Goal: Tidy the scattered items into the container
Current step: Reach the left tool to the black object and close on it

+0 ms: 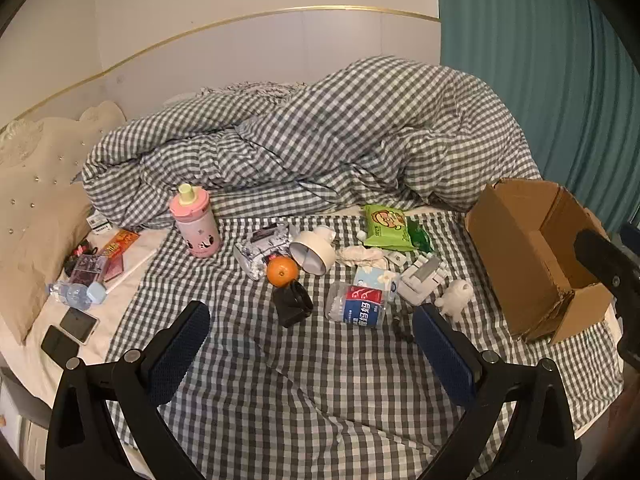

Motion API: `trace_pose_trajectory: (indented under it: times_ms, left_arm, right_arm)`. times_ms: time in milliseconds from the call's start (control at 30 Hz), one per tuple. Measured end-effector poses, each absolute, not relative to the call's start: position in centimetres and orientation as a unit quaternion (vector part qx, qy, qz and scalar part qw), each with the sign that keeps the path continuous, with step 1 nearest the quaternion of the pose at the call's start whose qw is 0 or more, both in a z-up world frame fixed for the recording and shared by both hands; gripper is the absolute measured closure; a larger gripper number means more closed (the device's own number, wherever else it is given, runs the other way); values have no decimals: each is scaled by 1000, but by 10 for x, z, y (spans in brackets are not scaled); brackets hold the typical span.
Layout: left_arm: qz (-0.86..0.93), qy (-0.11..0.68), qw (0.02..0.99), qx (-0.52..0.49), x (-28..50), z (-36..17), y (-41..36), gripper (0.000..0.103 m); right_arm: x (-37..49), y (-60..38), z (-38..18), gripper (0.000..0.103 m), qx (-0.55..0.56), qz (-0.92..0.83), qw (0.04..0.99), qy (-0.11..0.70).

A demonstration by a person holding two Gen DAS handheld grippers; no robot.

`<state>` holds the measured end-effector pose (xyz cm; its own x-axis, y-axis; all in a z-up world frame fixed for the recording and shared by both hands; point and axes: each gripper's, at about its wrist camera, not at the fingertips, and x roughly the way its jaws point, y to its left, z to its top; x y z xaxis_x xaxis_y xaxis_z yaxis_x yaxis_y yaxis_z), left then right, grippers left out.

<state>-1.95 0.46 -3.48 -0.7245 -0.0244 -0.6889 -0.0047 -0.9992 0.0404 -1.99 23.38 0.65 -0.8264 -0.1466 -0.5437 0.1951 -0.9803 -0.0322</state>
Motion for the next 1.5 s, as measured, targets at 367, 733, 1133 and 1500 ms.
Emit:
trace_pose_trajectory:
  times_ms: [367, 733, 1133, 1500]
  left_arm:
    - [-920, 8, 2, 392, -49, -79, -34, 0]
    - [-905, 27, -6, 424, -97, -145, -69, 0]
    - [-882, 39, -14, 469, -171, -220, -59, 6]
    - [-857, 61, -11, 512, -210, -270, -55, 37]
  right_arm:
    - [-52, 205, -35, 0, 313, -940, 120, 61]
    - [-78, 179, -84, 0, 345, -924, 134, 99]
    - [-106, 162, -122, 0, 373, -909, 152, 109]
    - [-130, 166, -151, 0, 389, -902, 154, 111]
